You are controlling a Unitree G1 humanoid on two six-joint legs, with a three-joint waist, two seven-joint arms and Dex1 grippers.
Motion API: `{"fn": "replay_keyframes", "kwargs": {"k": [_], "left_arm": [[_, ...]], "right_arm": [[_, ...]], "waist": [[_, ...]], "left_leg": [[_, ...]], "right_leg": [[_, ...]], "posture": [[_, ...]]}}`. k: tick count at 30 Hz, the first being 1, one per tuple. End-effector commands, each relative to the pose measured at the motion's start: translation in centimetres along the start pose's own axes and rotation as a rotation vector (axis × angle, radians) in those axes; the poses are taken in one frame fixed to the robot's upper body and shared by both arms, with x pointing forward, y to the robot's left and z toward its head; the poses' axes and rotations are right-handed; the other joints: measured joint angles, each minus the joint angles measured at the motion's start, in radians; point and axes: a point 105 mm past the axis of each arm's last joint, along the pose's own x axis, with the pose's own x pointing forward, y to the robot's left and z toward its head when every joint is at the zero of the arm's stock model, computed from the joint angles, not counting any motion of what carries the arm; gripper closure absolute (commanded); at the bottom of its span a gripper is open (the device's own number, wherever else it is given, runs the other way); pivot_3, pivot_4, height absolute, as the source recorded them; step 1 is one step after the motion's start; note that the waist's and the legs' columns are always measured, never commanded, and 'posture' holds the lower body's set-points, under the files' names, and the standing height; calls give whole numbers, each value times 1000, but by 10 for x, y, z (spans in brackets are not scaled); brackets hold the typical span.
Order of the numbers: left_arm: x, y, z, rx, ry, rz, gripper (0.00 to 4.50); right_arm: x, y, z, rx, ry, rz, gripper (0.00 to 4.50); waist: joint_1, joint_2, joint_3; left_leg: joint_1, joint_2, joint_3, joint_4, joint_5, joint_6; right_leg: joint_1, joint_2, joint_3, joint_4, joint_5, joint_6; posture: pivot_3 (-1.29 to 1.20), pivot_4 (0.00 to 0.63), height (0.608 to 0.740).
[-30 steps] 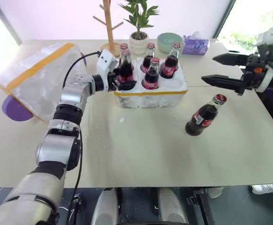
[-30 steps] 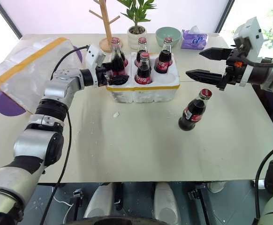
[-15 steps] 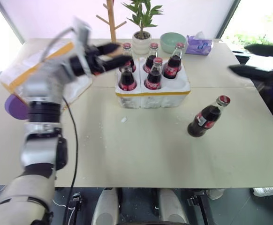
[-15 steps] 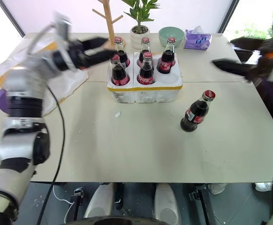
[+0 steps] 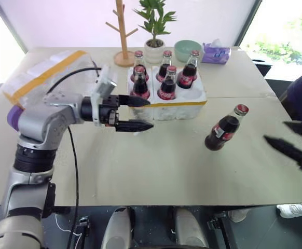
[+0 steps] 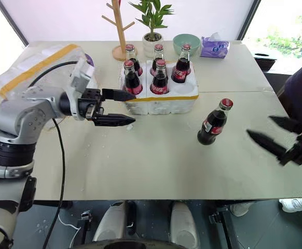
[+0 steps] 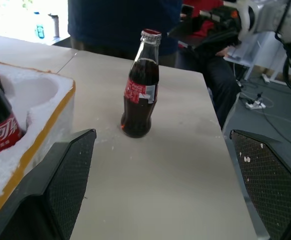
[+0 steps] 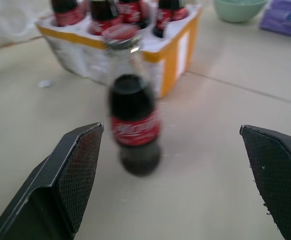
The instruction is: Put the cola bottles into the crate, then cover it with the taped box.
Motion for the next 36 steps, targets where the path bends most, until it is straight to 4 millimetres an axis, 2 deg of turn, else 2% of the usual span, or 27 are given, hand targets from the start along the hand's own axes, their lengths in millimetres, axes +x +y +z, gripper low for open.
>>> {"fn": "replay_keyframes", "kwargs": {"k": [1, 6, 13, 23, 29, 30, 33, 36], "left_arm": [[7, 0, 3, 58, -5, 8, 21], [14, 2, 2, 74, -18, 28, 21], [15, 7, 6, 87, -27, 56, 21], [15, 6, 8, 90, -32, 67, 21], [16, 5, 8, 88, -33, 61, 21], [16, 5, 8, 88, -33, 62, 0], [16, 6, 8, 95, -32, 72, 0], [12, 6, 8, 95, -34, 90, 0]], "right_arm": [[16, 18, 1, -1, -66, -6, 0], [40, 19, -15, 67, -112, -81, 0], [54, 28, -27, 106, -106, -41, 0], [72, 14, -47, 152, -79, -94, 0], [94, -2, -56, 177, -72, -129, 0], [97, -6, -58, 183, -70, -144, 532], [102, -4, -52, 174, -87, -120, 1738], [100, 0, -20, 185, -186, -44, 1709]], "waist": [[-1, 0, 0], [0, 0, 0], [7, 0, 0], [7, 0, 0], [6, 0, 0], [6, 0, 0], [7, 0, 0], [7, 0, 0]], "left_leg": [[0, 0, 0, 0, 0, 0], [0, 0, 0, 0, 0, 0], [-1, 0, 0, 0, 0, 0], [-1, 0, 0, 0, 0, 0], [-1, 0, 0, 0, 0, 0], [-1, 0, 0, 0, 0, 0], [-1, 0, 0, 0, 0, 0], [-1, 0, 0, -1, 0, 0]], "right_leg": [[0, 0, 0, 0, 0, 0], [0, 0, 0, 0, 0, -1], [0, 0, 0, -1, -1, -1], [0, 0, 0, -1, -1, -1], [0, 0, 0, -1, -1, -1], [0, 0, 0, -1, -1, -1], [0, 0, 0, -1, -1, -1], [0, 0, 0, -1, -1, -1]], "posture": [[0, 150, 740], [0, 150, 740], [0, 150, 740], [0, 150, 740], [0, 150, 740], [0, 150, 740], [0, 150, 740], [0, 150, 740]]}}
